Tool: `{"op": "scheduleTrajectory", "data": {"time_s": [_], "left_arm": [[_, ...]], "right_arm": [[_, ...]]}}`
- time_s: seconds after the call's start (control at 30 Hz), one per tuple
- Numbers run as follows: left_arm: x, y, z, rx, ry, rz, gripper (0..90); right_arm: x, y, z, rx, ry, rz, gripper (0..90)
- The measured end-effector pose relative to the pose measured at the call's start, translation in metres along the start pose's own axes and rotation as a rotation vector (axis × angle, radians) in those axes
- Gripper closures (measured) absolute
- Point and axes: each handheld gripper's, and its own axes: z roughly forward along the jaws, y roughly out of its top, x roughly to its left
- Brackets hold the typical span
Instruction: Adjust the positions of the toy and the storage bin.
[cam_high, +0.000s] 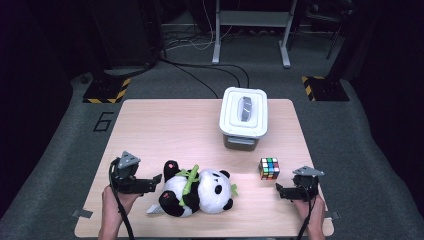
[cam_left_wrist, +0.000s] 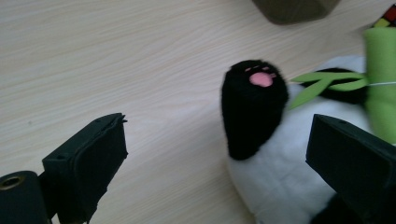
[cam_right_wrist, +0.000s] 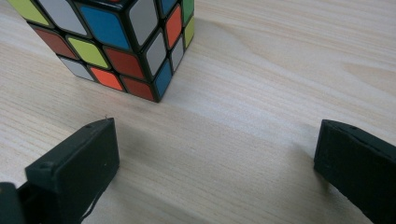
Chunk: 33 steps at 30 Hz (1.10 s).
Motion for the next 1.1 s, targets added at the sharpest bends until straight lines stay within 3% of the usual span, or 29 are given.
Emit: {"op": "scheduleTrajectory", "data": {"time_s": [0.1, 0.33, 0.73, 0.87, 0.9, 0.97, 1.1], "left_arm": [[-0.014, 0.007, 0.0, -0.004, -0.019, 0.027, 5.1], [-0.043, 0.019, 0.006, 0.037, -0.08, 0.102, 5.8], [-0.083, 0.025, 0.03, 0.087, -0.128, 0.162, 16.5], [-0.087, 0.024, 0.038, 0.109, -0.119, 0.175, 28.0], [-0.09, 0.022, 0.043, 0.123, -0.096, 0.175, 34.0], [-0.092, 0.021, 0.046, 0.131, -0.089, 0.176, 42.4], [-0.097, 0.018, 0.052, 0.153, -0.04, 0.209, 57.5]], "right_arm": [[0.0, 0.0, 0.0, 0.0, 0.0, 0.0, 0.0], [0.0, 0.0, 0.0, -0.002, -0.003, -0.002, 0.0], [0.0, 0.0, 0.0, -0.002, -0.004, -0.004, 0.0], [0.0, 0.0, 0.0, -0.002, -0.003, -0.004, 0.0], [0.0, 0.0, 0.0, -0.002, -0.003, -0.004, 0.0], [0.0, 0.0, 0.0, -0.002, -0.003, -0.003, 0.0], [0.0, 0.0, 0.0, -0.002, -0.003, -0.004, 0.0]]}}
